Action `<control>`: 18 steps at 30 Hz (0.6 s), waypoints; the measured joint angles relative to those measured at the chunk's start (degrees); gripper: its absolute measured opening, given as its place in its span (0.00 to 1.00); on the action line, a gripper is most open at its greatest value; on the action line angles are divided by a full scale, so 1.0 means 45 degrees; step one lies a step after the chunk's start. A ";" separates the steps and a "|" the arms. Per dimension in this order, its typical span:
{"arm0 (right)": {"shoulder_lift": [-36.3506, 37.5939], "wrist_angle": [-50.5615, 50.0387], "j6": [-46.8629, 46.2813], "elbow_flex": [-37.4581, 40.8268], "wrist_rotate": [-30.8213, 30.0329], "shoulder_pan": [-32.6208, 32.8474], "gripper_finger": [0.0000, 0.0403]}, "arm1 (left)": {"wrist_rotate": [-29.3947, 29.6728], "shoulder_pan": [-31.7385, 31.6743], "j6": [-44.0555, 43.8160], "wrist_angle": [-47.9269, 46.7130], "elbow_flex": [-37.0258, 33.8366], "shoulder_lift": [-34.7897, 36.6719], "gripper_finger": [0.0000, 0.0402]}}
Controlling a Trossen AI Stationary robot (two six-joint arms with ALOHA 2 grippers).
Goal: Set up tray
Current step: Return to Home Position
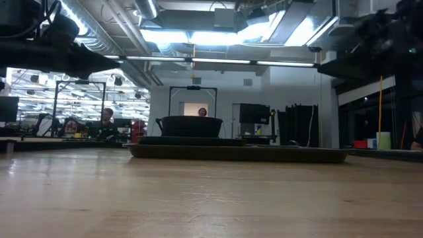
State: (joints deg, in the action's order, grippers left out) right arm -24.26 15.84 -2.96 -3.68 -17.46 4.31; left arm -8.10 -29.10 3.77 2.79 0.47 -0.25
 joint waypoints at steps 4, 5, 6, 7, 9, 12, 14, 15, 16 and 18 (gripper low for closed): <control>0.1109 0.0033 0.0516 0.0635 0.1389 -0.0057 0.01 | 0.0934 -0.0001 0.0001 0.0005 0.0000 0.0000 0.01; 0.1356 -0.0053 0.0705 0.0740 0.1661 -0.0059 0.01 | 0.1021 -0.0001 0.0001 0.0002 0.0000 0.0000 0.01; 0.1581 -0.0198 0.0785 0.0739 0.1830 -0.0070 0.01 | 0.1033 -0.0001 0.0001 0.0000 0.0000 0.0000 0.01; 0.1759 -0.0244 0.0792 0.0739 0.1874 -0.0077 0.01 | 0.1030 0.0004 0.0001 0.0004 0.0000 0.0000 0.01; 0.1990 -0.0185 0.0943 0.0739 0.2062 -0.0077 0.01 | 0.1035 0.0004 0.0001 0.0000 0.0000 0.0000 0.01; 0.2185 -0.0026 0.1399 0.0739 0.2243 -0.0077 0.02 | 0.1030 0.0004 0.0001 0.0001 0.0000 0.0000 0.01; 0.2187 -0.0190 0.1368 0.0739 0.2240 -0.0077 0.03 | 0.1033 0.0004 0.0001 0.0000 0.0000 0.0000 0.01; 0.2181 -0.0322 0.1212 0.0739 0.2240 -0.0077 0.04 | 0.1030 0.0004 0.0001 0.0001 0.0000 0.0000 0.01; 0.2172 -0.0464 0.0936 0.0739 0.2240 -0.0077 0.05 | 0.1030 0.0004 0.0001 0.0000 0.0000 0.0000 0.01; 0.2177 -0.0819 0.0260 0.0739 0.2239 -0.0077 0.05 | 0.1030 0.0004 0.0001 0.0000 0.0000 0.0000 0.01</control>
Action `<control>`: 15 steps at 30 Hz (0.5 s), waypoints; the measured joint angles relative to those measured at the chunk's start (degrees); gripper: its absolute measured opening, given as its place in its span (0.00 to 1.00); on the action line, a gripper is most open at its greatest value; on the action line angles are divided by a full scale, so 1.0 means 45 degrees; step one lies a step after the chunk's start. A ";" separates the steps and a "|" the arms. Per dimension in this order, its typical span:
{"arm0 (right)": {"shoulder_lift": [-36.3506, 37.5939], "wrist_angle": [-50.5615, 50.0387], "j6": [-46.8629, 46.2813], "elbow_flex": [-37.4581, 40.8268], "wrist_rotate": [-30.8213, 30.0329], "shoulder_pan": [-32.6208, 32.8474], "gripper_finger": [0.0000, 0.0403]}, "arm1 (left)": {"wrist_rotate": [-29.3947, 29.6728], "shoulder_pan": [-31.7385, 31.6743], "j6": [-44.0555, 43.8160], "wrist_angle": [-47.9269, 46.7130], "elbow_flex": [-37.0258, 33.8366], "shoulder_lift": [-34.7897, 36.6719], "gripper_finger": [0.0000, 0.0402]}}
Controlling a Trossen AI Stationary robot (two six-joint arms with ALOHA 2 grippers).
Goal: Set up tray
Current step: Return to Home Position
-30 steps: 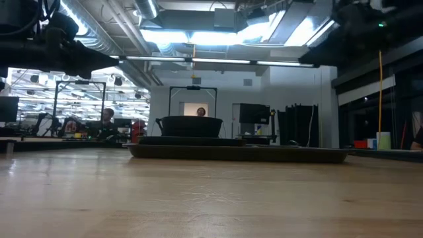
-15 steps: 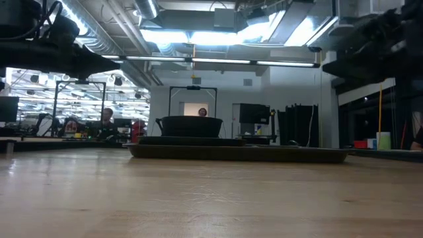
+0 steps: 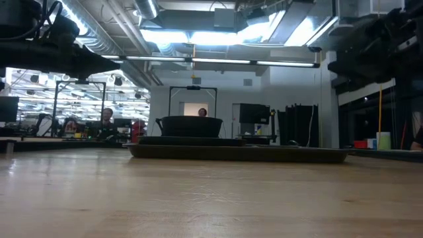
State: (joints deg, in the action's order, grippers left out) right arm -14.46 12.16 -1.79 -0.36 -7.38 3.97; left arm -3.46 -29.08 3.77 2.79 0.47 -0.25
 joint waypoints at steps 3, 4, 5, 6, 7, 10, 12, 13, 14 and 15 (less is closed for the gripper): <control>-0.0005 -0.0274 -0.0862 -0.0005 -0.0002 0.0000 0.06 | 0.0000 0.0000 0.0000 0.0000 0.0000 0.0000 0.01; -0.0005 -0.0290 -0.1163 -0.0005 -0.0006 0.0000 0.06 | 0.0001 0.0000 0.0000 0.0001 0.0000 0.0000 0.01; -0.0005 -0.0285 -0.1511 -0.0005 -0.0003 0.0000 0.06 | 0.0000 0.0000 0.0000 0.0002 0.0000 0.0000 0.01; -0.0005 -0.0285 -0.1840 -0.0005 -0.0009 0.0000 0.06 | 0.0000 0.0000 0.0000 0.0000 0.0000 0.0000 0.01; -0.0005 -0.0285 -0.2109 -0.0005 -0.0008 0.0000 0.06 | 0.0000 0.0000 0.0000 0.0001 0.0000 0.0000 0.01; -0.0005 -0.0285 -0.2547 -0.0005 -0.0004 0.0000 0.06 | 0.0000 0.0000 0.0000 0.0000 0.0000 0.0000 0.01; -0.0005 -0.0285 -0.2203 -0.0005 -0.0004 0.0000 0.06 | 0.0002 0.0000 0.0000 0.0000 0.0000 0.0000 0.01; -0.0005 -0.0285 -0.2167 -0.0005 0.0001 0.0000 0.06 | 0.0000 0.0000 0.0000 0.0000 0.0000 0.0000 0.01; -0.0005 -0.0285 -0.2160 -0.0005 0.0001 0.0000 0.06 | 0.0000 0.0000 0.0000 0.0000 0.0000 0.0000 0.01; -0.0005 -0.0285 -0.2164 -0.0005 0.0001 0.0000 0.06 | 0.0000 0.0000 0.0000 0.0000 0.0000 0.0000 0.01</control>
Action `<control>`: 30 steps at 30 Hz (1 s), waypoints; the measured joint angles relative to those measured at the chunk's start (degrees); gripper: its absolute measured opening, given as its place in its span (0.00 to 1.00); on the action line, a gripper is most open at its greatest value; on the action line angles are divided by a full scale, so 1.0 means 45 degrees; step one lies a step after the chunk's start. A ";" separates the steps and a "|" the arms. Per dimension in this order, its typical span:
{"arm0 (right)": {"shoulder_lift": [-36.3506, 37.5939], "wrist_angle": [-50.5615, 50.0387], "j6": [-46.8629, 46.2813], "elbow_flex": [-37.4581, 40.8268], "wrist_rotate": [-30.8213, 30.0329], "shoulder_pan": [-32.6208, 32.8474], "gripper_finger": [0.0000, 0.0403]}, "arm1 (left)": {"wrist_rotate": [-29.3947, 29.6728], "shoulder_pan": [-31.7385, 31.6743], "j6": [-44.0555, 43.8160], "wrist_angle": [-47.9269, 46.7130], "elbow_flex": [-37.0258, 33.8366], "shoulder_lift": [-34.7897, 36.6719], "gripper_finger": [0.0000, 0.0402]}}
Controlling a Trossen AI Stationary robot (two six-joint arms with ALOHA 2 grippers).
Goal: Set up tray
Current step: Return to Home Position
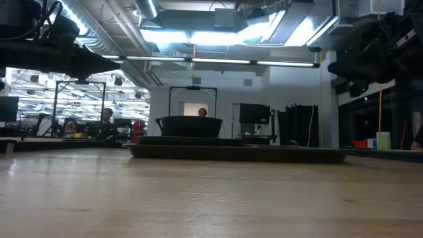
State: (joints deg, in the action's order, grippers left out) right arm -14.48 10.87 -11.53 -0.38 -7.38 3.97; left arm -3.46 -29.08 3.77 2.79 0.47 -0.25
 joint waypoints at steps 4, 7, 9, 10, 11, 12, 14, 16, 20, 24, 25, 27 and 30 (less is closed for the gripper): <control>0.0114 -0.0024 0.0571 0.0000 -0.0024 0.0182 0.06 | 0.0000 0.0000 0.0000 0.0001 0.0000 0.0000 0.01; 0.0686 -0.0042 0.1578 0.0000 0.0008 0.0576 0.06 | 0.0000 0.0000 0.0000 0.0002 0.0000 0.0000 0.01; 0.1325 -0.0215 0.1688 0.0000 0.0010 0.0803 0.06 | 0.0000 0.0000 0.0000 0.0002 0.0000 0.0000 0.01; 0.1703 -0.0411 0.1694 0.0000 0.0010 0.0899 0.06 | 0.0000 0.0000 0.0000 0.0000 0.0000 0.0002 0.01; 0.2062 -0.0723 0.1777 -0.0005 0.0010 0.0998 0.06 | 0.0000 0.0000 0.0000 0.0000 0.0000 0.0000 0.01; 0.2379 -0.1113 0.1983 -0.0005 0.0010 0.1104 0.06 | 0.0000 0.0002 0.0000 0.0003 0.0000 0.0000 0.01; 0.2876 -0.1770 0.2271 -0.0005 0.0001 0.1326 0.06 | 0.0000 0.0000 0.0000 0.0004 0.0000 0.0000 0.01; 0.3111 -0.1852 0.2328 -0.0005 0.0152 0.1491 0.06 | 0.0000 0.0005 0.0000 0.0000 0.0000 0.0000 0.01; 0.3197 -0.2011 0.2345 -0.0010 0.0978 0.1564 0.06 | 0.0000 0.0005 0.0000 0.0002 0.0000 0.0000 0.01; 0.3087 -0.2012 0.2548 -0.0010 0.1234 0.1564 0.06 | 0.0000 0.0010 0.0000 0.0004 0.0000 0.0000 0.01; 0.3063 -0.2014 0.2637 -0.0010 0.1242 0.1564 0.06 | 0.0000 0.0010 0.0000 0.0000 0.0000 0.0000 0.01; 0.3023 -0.2016 0.2739 -0.0010 0.1243 0.1564 0.06 | 0.0000 0.0010 0.0000 0.0000 0.0000 0.0000 0.01; 0.3021 -0.2016 0.2971 -0.0010 0.1243 0.1564 0.06 | 0.0000 0.0010 0.0000 0.0000 0.0000 0.0000 0.01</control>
